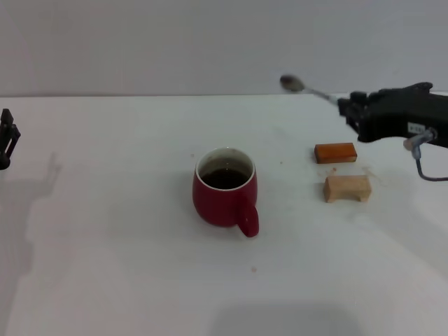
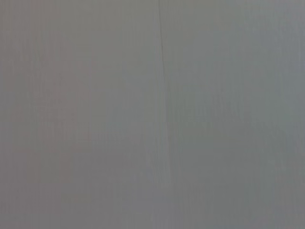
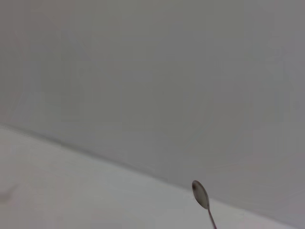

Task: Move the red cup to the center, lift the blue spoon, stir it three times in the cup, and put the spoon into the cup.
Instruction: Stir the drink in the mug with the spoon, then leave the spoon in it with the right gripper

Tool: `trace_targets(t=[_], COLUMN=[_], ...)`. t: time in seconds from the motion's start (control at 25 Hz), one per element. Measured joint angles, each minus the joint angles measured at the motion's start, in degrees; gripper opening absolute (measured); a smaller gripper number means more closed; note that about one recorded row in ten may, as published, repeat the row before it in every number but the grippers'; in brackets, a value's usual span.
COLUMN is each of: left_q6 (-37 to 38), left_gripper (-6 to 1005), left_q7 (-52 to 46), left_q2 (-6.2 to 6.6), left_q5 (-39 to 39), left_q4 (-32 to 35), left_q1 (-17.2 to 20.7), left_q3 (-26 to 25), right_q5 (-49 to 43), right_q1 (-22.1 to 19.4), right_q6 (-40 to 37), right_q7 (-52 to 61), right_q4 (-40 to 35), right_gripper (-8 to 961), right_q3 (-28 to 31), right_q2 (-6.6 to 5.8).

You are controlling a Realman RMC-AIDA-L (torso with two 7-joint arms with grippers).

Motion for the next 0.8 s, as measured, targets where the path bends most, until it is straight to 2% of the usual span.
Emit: trace_targets(t=[0.04, 0.08, 0.2, 0.28, 0.64, 0.8], left_q6=[0.0, 0.0, 0.0, 0.0, 0.0, 0.0], left_gripper=[827, 827, 827, 827, 827, 827], left_q7=[0.0, 0.0, 0.4, 0.8, 0.9, 0.9], left_q2=[0.01, 0.01, 0.03, 0.04, 0.06, 0.06], left_q5=[0.0, 0.0, 0.0, 0.0, 0.0, 0.0], left_q4=[0.0, 0.0, 0.1, 0.1, 0.2, 0.3], left_q1=[0.0, 0.0, 0.1, 0.1, 0.2, 0.4], left_q3=[-0.1, -0.4, -0.9, -1.0, -1.1, -2.0], right_q5=[-1.1, -1.1, -2.0, -2.8, -5.4, -5.4], right_q1=[3.3, 3.3, 10.3, 13.8, 28.7, 30.9], right_q6=[5.9, 5.9, 16.0, 19.9, 31.1, 31.8], right_q7=[1.4, 1.4, 2.4, 3.0, 6.3, 6.8], right_q4=[1.2, 1.2, 1.6, 1.3, -3.1, -5.3], right_gripper=[125, 125, 125, 125, 125, 125], right_q3=[1.0, 1.0, 4.1, 5.0, 3.8, 2.3], right_q2=[-0.04, -0.04, -0.07, -0.06, 0.15, 0.14])
